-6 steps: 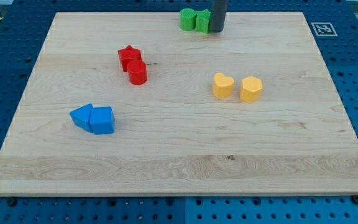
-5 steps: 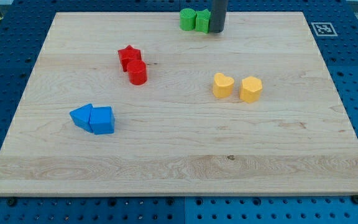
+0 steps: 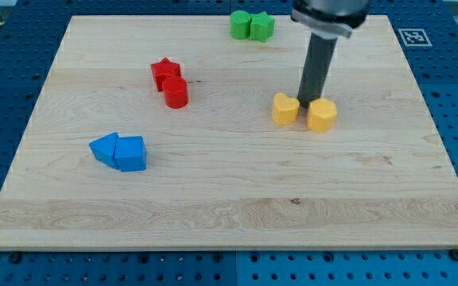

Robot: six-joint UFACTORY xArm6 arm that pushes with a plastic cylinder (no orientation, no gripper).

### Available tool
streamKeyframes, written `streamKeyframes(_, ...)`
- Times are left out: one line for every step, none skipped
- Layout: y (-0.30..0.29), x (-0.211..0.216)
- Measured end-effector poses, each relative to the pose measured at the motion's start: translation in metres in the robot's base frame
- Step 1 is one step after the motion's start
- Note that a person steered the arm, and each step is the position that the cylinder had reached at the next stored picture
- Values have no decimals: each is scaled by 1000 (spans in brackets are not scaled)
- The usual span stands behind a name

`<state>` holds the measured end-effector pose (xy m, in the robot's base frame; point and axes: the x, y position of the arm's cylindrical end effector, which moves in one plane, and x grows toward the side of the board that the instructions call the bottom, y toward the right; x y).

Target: Push the yellow blocks towards the bottom right end

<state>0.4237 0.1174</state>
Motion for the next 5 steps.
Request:
streamKeyframes(13,19)
streamKeyframes(28,46)
streamKeyframes(33,77)
streamKeyframes(34,99)
streamKeyframes(39,120)
